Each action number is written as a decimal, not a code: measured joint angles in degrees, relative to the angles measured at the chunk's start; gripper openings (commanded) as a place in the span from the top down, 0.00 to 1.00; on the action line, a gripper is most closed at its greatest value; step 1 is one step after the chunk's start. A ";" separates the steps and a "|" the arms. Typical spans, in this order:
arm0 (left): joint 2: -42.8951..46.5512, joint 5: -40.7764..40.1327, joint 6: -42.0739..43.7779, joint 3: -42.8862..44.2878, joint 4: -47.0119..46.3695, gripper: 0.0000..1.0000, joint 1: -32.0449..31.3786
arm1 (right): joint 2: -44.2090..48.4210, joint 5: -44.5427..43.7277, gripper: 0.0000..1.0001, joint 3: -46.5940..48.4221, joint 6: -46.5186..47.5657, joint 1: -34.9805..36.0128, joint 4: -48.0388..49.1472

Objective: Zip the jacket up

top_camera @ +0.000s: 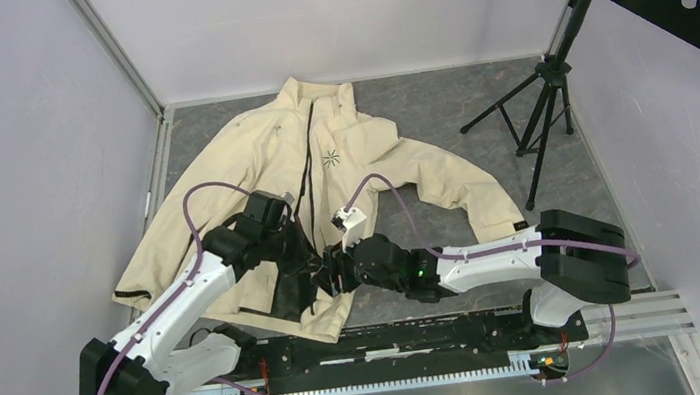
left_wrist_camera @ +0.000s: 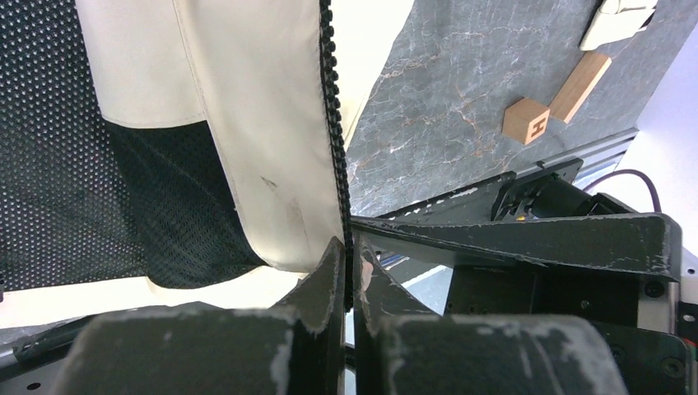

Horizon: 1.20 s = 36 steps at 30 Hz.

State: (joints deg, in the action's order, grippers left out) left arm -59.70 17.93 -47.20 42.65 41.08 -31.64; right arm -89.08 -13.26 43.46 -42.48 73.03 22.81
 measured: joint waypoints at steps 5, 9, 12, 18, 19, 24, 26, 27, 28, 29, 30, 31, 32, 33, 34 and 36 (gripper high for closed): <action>-0.20 -0.55 0.02 1.20 0.87 0.98 0.00 | 0.00 1.40 0.49 -2.99 -0.20 -0.02 3.72; -0.20 -0.92 0.02 1.36 1.42 0.98 -0.02 | 0.09 2.64 0.59 -5.42 -0.04 -0.04 7.32; -0.20 -0.92 0.02 1.36 1.66 0.98 -0.02 | 0.17 4.09 0.59 -6.58 0.37 -0.04 10.69; -0.20 -0.90 0.07 1.36 1.73 0.98 0.00 | 0.17 9.22 0.47 -8.98 1.88 -1.75 16.48; -0.20 -0.90 0.07 1.36 1.73 0.98 0.00 | 0.20 9.94 0.48 -9.42 2.14 -2.12 17.11; -0.20 -0.87 0.11 1.36 1.73 0.98 0.00 | 0.20 13.94 0.52 -11.26 2.99 -3.87 20.26; -0.20 -0.85 0.15 1.36 1.75 0.98 0.00 | 0.17 15.26 0.55 -11.58 3.19 -4.24 21.53; -0.20 -0.85 0.17 1.36 1.79 0.98 0.00 | 0.17 16.06 0.56 -11.69 3.26 -4.39 22.36; -0.20 -0.83 0.31 1.42 1.97 0.98 0.00 | 0.15 16.81 0.56 -11.80 3.32 -4.48 23.28; -0.20 -0.72 0.42 1.51 2.10 0.98 0.00 | 0.11 17.33 0.54 -11.89 3.39 -4.55 23.96; -0.20 -0.50 0.59 1.62 2.16 0.98 0.00 | 0.07 17.73 0.52 -11.89 3.50 -4.57 24.37; -0.20 -0.31 0.76 1.70 2.12 0.98 0.00 | 0.00 18.05 0.52 -11.89 3.61 -4.68 24.63; -0.20 -0.24 0.83 1.77 2.14 0.98 0.00 | -0.17 18.45 0.52 -11.89 3.78 -4.76 24.92; -0.20 -0.09 0.92 1.77 2.14 0.98 0.00 | -0.46 18.88 0.52 -11.89 3.93 -4.90 25.27; -0.20 0.02 1.03 1.81 2.16 0.98 0.00 | -0.94 19.32 0.52 -11.87 4.07 -4.92 25.70; -0.20 0.17 1.25 1.84 2.16 0.98 0.00 | -1.79 19.82 0.54 -11.87 4.22 -4.94 26.18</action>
State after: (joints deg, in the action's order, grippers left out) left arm -59.90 18.11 -45.95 44.49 43.24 -31.64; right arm -90.87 6.57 31.59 -38.26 68.10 48.99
